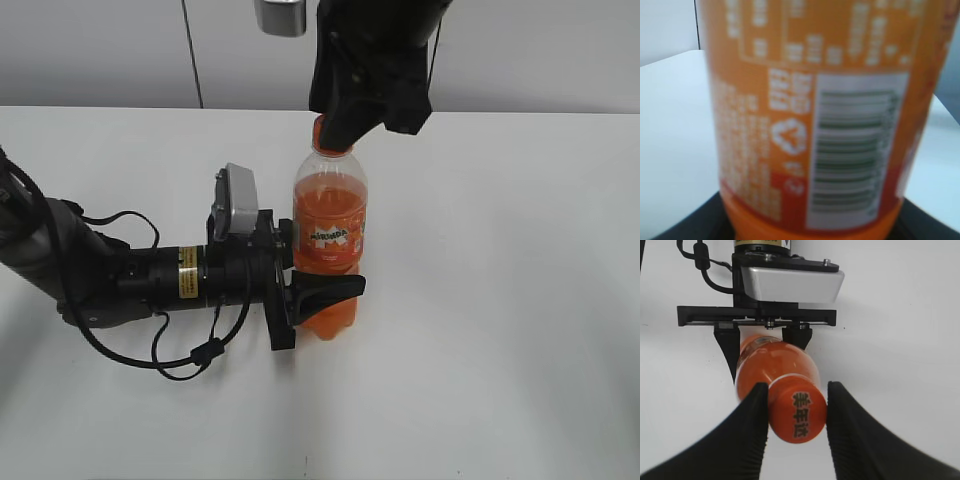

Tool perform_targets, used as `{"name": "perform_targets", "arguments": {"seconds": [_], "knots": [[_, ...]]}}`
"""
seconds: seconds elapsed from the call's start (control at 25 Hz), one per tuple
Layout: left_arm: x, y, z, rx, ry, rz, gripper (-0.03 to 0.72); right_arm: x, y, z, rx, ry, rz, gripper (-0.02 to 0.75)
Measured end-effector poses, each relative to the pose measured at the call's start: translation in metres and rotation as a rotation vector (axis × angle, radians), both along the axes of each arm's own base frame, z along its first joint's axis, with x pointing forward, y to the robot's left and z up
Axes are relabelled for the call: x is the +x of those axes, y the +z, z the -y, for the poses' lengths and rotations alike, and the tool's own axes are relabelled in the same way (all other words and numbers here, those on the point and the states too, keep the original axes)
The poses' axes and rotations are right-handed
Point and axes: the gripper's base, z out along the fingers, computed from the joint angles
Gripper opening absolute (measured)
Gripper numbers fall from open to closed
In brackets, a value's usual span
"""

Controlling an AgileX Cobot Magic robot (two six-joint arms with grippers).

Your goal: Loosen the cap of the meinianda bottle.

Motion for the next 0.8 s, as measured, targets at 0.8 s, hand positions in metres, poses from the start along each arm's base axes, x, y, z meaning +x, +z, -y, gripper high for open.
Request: {"name": "perform_targets", "arguments": {"seconds": [0.8], "knots": [[0.000, 0.000, 0.000, 0.000, 0.000, 0.000, 0.383, -0.010, 0.028, 0.010, 0.159, -0.678, -0.226, 0.577]]}}
